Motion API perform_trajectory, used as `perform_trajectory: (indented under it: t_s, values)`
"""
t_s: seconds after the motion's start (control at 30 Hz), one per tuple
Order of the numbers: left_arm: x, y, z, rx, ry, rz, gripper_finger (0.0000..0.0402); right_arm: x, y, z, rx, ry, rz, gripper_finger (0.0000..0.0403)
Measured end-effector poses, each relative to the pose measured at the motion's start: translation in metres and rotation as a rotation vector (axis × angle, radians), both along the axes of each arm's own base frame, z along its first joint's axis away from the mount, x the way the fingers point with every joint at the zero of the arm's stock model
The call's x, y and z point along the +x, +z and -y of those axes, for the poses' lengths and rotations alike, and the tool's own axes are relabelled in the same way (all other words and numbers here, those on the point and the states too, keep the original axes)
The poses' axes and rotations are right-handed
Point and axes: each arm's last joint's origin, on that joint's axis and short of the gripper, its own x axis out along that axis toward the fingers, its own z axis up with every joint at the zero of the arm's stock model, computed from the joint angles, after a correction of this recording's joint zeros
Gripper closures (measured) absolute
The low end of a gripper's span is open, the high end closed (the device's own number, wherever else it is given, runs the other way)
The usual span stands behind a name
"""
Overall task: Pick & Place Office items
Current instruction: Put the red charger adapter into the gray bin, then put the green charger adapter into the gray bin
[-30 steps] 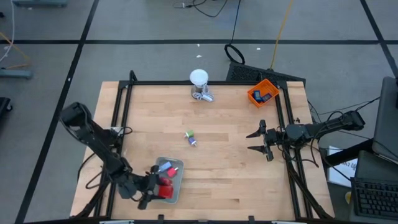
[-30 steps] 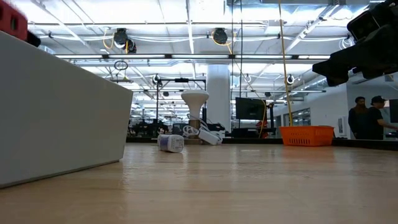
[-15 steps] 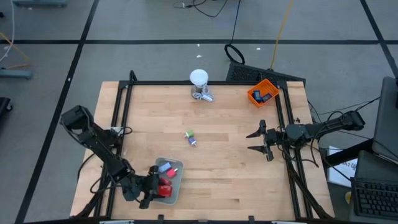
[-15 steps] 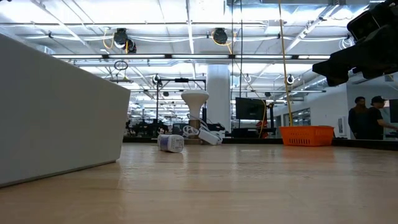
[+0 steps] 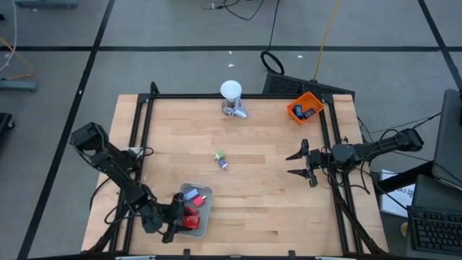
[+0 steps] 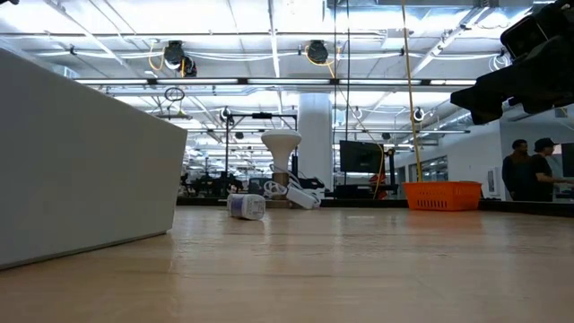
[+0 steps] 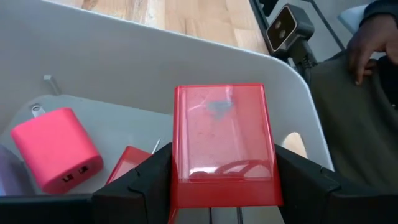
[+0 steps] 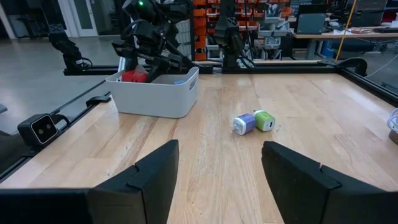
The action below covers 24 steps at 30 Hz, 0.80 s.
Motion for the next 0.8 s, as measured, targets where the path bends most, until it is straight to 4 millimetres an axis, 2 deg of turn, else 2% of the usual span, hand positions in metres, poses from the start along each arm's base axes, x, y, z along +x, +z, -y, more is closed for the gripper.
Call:
perform_trajectory:
  t_s: [0.33, 0.8]
  values:
    - [0.006, 0.003, -0.002, -0.037, 0.022, 0.03, 0.0175, 0.0, 0.0, 0.0, 0.0, 0.0, 0.0, 0.0183]
    - [0.016, 0.006, -0.008, -0.06, 0.061, 0.049, 0.0141, 0.0, 0.0, 0.0, 0.0, 0.0, 0.0, 0.0183]
